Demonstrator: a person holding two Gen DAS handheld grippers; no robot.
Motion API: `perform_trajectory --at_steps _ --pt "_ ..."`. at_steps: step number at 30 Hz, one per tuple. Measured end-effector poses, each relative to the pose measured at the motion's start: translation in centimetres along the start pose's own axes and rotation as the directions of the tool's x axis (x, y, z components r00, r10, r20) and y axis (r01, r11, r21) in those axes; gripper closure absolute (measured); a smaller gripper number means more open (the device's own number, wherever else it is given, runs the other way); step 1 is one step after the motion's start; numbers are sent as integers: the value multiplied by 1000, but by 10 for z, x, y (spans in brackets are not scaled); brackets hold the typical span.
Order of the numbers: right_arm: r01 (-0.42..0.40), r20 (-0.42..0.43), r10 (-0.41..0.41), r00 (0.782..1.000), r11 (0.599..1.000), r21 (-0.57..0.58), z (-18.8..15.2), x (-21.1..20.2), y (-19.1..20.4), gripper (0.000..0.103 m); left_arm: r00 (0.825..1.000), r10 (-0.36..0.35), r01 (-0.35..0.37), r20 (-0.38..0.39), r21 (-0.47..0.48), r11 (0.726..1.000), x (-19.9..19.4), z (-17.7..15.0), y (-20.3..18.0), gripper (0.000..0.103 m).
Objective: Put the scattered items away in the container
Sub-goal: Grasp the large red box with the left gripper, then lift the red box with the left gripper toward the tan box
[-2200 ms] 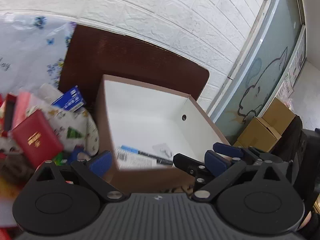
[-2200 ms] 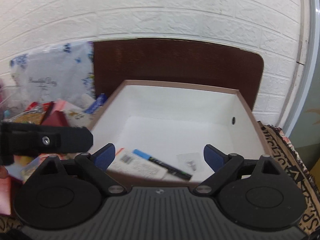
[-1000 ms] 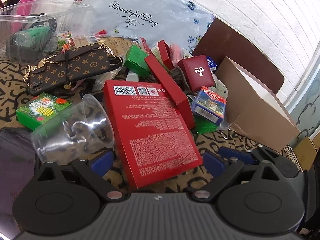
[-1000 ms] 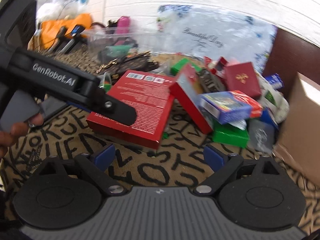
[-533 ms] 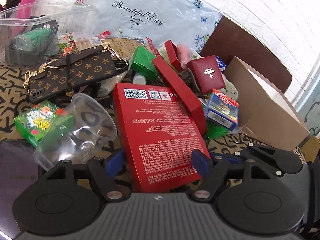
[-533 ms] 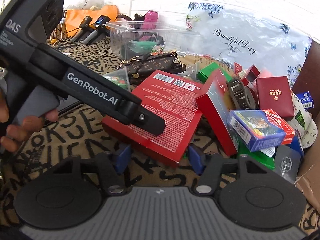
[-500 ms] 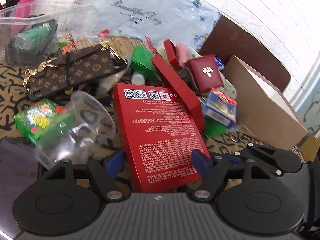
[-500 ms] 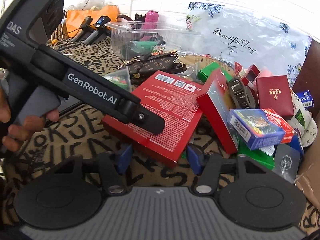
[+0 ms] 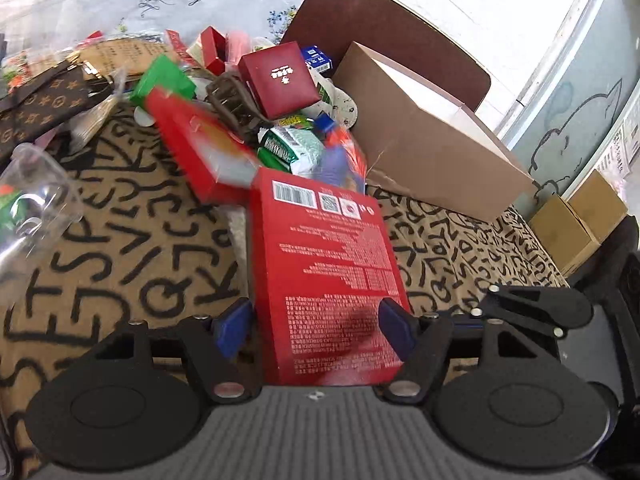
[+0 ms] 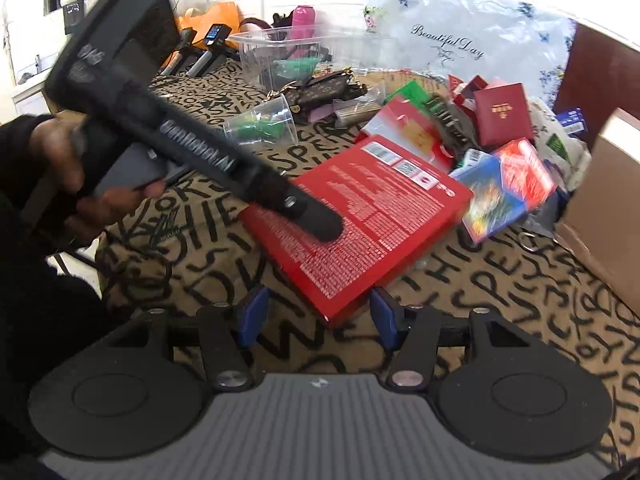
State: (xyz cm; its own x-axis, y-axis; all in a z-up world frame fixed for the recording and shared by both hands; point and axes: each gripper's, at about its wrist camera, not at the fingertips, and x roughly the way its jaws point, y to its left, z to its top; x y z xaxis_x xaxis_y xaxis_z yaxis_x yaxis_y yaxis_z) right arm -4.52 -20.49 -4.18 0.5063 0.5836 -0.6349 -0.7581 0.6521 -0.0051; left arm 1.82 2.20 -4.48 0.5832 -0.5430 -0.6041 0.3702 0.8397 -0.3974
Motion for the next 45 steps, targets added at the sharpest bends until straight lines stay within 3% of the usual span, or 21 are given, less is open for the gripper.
perform_trajectory --at_steps 4,12,16,23,30,41,45 --pt "95 14 -97 995 993 66 -3 1 -9 25 999 42 -42 7 -12 999 10 8 3 23" --pt "73 18 -73 997 997 3 5 24 -4 23 1000 8 -8 10 -9 1000 16 15 0 29" --pt "71 14 -70 997 997 -28 10 37 -6 15 1000 20 -20 20 -9 1000 21 19 0 29" --pt "63 37 -62 997 998 -9 10 32 -12 17 998 45 -47 46 33 998 14 18 -12 35" --pt "80 44 -80 996 997 19 2 14 -13 17 998 5 -11 66 77 997 11 18 -31 35" --pt "128 33 -132 991 987 100 -10 18 -22 18 1000 -8 5 27 96 995 32 17 -33 36" --pt "139 21 -142 990 985 107 -11 26 -24 19 1000 -6 4 19 109 994 38 16 -33 32"
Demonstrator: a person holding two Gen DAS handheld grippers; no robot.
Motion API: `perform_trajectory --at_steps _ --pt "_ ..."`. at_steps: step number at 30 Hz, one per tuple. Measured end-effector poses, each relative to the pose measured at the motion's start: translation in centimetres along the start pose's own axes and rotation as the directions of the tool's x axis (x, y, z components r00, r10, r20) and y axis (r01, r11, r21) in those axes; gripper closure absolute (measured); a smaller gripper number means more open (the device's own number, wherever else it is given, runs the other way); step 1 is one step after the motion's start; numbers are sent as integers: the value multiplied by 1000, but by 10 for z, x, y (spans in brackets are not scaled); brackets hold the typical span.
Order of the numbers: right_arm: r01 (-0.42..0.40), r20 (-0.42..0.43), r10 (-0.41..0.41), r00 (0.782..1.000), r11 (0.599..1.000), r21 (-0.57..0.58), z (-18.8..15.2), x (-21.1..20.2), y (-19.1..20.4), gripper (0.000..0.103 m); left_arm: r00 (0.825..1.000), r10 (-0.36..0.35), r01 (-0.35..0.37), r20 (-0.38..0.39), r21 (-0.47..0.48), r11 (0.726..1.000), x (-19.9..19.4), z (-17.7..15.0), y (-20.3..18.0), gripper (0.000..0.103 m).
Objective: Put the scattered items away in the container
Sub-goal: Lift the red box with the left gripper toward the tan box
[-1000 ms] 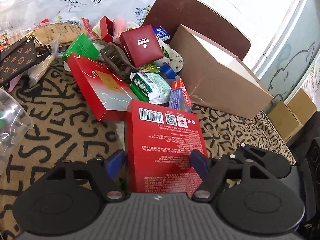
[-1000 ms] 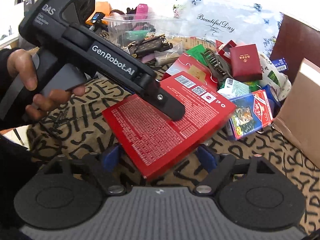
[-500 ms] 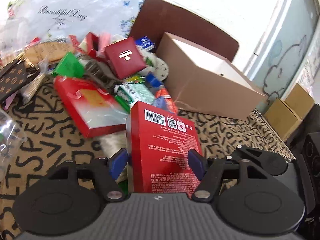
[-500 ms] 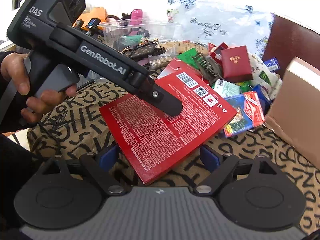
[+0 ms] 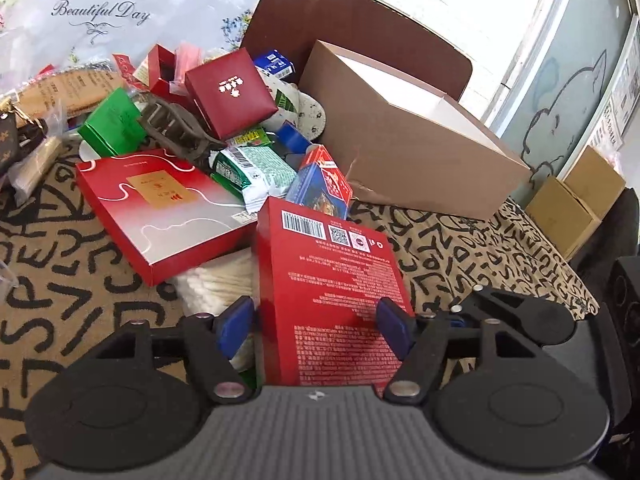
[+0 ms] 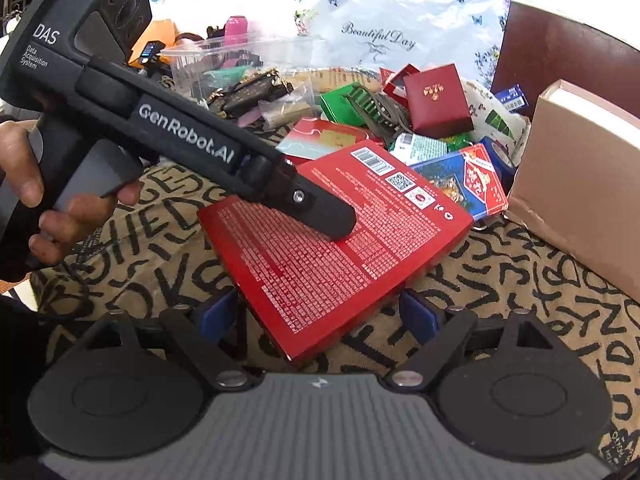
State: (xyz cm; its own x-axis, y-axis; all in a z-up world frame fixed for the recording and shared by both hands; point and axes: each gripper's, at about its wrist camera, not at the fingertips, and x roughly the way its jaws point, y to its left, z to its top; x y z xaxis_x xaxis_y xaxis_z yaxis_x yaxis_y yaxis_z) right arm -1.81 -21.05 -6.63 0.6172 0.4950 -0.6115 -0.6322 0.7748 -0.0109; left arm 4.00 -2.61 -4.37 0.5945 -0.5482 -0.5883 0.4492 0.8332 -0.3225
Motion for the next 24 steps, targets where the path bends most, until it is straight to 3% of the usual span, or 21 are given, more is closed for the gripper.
perform_trajectory --at_steps 5,14,24 --pt "-5 6 5 1000 1000 30 1 -5 -1 32 1000 13 -12 14 -3 1000 -7 6 -4 33" --pt "75 112 -71 991 997 -31 19 -40 -3 33 991 -40 36 126 32 999 -27 40 -26 34" --pt "277 232 -258 938 960 -52 70 -84 -55 33 951 -165 129 260 151 980 -6 127 -79 34"
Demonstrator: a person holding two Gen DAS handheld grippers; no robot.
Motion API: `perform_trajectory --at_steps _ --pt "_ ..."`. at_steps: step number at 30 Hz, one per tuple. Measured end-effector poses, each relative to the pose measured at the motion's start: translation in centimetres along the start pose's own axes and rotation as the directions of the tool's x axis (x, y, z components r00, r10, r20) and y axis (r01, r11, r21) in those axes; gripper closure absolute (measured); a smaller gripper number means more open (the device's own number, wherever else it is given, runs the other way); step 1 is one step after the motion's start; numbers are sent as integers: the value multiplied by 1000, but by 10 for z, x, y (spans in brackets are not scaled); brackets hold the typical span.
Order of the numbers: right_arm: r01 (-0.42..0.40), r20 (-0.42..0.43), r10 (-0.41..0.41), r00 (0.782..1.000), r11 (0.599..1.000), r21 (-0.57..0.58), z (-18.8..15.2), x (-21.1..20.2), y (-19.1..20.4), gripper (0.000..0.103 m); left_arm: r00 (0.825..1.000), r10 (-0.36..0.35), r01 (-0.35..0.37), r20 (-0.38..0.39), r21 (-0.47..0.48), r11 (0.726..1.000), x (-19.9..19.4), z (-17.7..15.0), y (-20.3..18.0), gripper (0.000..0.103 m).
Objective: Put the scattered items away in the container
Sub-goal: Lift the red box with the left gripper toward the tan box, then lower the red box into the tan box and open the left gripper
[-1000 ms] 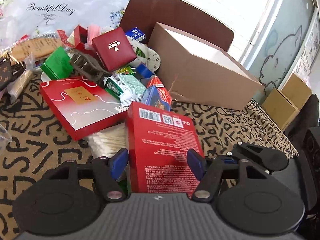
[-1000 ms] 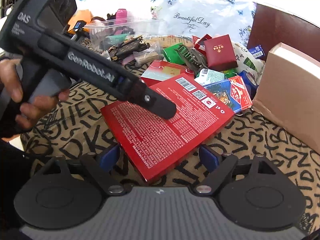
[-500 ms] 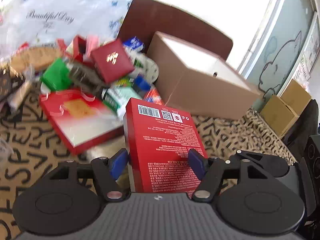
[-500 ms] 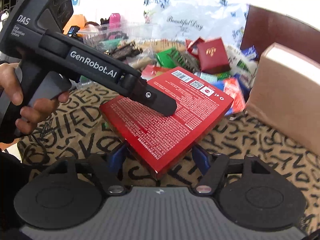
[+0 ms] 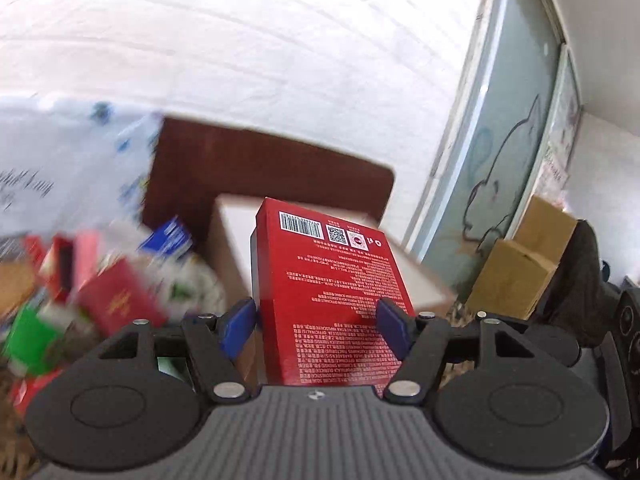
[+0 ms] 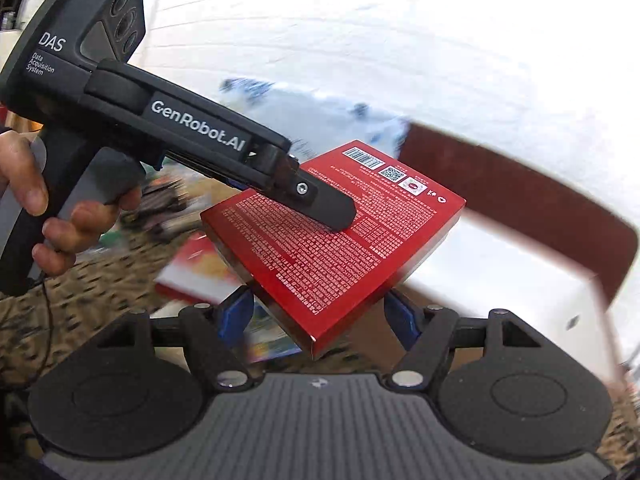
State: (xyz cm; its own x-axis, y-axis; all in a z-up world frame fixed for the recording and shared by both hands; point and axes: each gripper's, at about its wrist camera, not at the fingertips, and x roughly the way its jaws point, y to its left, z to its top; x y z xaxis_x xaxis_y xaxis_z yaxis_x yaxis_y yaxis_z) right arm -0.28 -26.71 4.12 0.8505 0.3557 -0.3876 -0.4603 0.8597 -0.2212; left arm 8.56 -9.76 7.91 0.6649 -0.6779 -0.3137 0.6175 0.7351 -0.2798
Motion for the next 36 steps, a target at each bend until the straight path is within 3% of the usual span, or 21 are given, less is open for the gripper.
perform_trajectory --at_steps 5,10,19,26,29,33,36 --pt "72 1 -72 997 997 7 18 10 -47 33 999 -32 32 -4 20 999 47 35 -13 34" --pt "104 -61 -104 993 994 9 27 37 -97 33 998 -42 42 -37 -6 999 98 52 -17 34" --pt "115 -197 -101 975 991 63 16 70 -160 33 993 -26 24 -113 -13 1000 178 57 -21 34" --pt "120 -312 -80 947 987 109 1 109 -199 33 980 -4 -4 -198 -37 999 236 53 -12 36" --pt "125 -356 -73 932 984 126 -3 128 -211 33 969 24 -33 -246 -33 999 259 48 -5 34" --pt "151 -431 -60 900 972 180 -9 158 -221 32 915 -14 -68 -402 -188 980 285 44 16 8" --pt "196 -484 -80 872 961 195 -10 181 -226 30 908 -53 -60 -416 -254 965 284 41 28 6"
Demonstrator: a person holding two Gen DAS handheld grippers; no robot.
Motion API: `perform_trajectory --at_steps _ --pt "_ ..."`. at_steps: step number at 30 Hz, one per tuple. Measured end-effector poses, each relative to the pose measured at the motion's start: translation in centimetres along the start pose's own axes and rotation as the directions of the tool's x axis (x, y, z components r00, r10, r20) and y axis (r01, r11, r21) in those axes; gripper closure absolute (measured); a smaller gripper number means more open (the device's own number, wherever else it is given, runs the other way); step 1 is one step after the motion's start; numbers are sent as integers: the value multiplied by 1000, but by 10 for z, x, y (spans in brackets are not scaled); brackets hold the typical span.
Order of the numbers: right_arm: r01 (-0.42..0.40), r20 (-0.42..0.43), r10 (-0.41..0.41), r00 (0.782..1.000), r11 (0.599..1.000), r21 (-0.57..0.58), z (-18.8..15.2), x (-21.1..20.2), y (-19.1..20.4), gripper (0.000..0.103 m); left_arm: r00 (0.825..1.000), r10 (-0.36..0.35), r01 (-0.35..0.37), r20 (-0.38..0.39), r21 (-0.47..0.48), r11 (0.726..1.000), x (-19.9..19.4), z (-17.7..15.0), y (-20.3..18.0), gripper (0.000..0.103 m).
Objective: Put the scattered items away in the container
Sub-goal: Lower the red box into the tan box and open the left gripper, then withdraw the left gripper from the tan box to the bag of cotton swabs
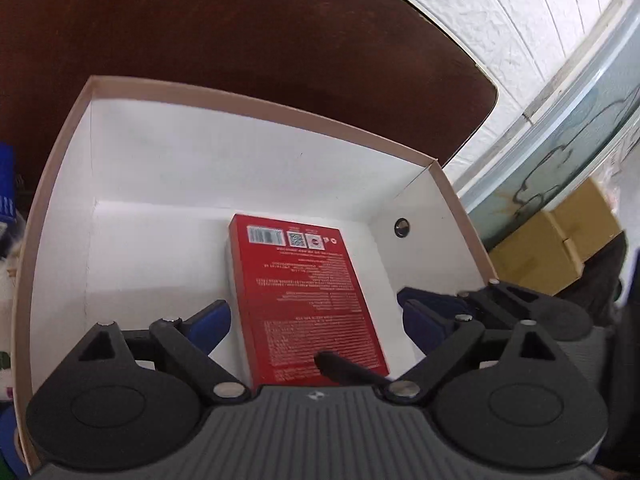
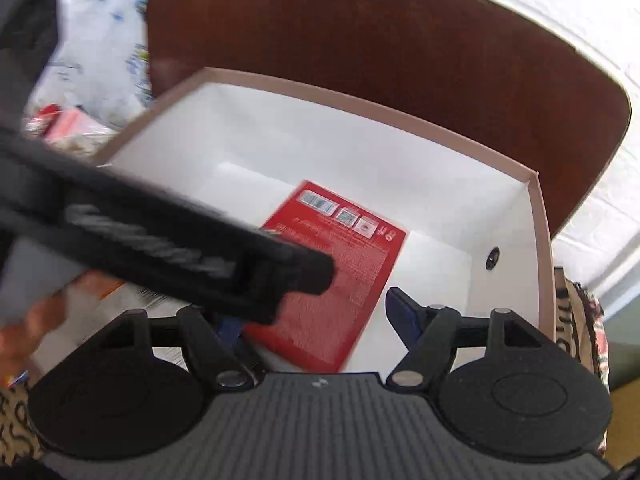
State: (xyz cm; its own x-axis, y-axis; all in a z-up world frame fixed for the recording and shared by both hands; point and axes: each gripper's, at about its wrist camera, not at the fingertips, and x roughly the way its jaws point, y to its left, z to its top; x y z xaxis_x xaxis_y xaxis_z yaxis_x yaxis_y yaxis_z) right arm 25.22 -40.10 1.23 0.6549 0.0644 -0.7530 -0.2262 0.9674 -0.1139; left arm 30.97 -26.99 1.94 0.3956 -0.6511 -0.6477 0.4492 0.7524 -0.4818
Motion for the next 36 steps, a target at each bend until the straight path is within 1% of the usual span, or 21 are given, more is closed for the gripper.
perform_trajectory --at_steps 2,3,7,9,14,16,18,21,28,33,36 --pt "37 -14 -37 999 999 -2 3 5 2 25 1000 -3 3 -5 -4 1000 -2 2 4 3" --pt "43 -23 -43 999 999 -5 4 11 -1 24 1000 1 -1 -1 -4 1000 -3 2 6 3" --pt "55 -16 -55 998 998 10 4 12 -7 19 1000 2 -2 17 -4 1000 -8 4 8 3" --pt "59 -5 -59 998 998 30 4 8 -9 18 1000 -1 1 25 -1 1000 -13 2 8 3" --pt "70 16 -72 997 995 76 3 -6 -7 17 997 14 -18 74 61 998 -34 -2 0 3" --pt "72 40 -75 996 994 86 1 -15 -3 17 996 -3 -6 93 91 996 -45 -6 -5 3" --pt "72 63 -78 995 993 95 0 -26 2 16 993 -2 -11 118 108 994 -57 -10 -10 3" --pt "77 92 -87 992 992 104 -1 -42 10 15 988 3 -26 155 144 989 -75 -18 -19 3" --pt "96 159 -115 981 988 119 -7 -80 37 14 975 -23 -20 220 192 981 -119 -46 -27 2" --pt "95 185 -124 975 982 161 -18 -101 59 13 966 -17 -31 259 180 983 -148 -72 -23 2" --pt "83 192 -116 975 982 171 -26 -109 73 13 959 -10 -40 282 173 984 -164 -87 -20 2"
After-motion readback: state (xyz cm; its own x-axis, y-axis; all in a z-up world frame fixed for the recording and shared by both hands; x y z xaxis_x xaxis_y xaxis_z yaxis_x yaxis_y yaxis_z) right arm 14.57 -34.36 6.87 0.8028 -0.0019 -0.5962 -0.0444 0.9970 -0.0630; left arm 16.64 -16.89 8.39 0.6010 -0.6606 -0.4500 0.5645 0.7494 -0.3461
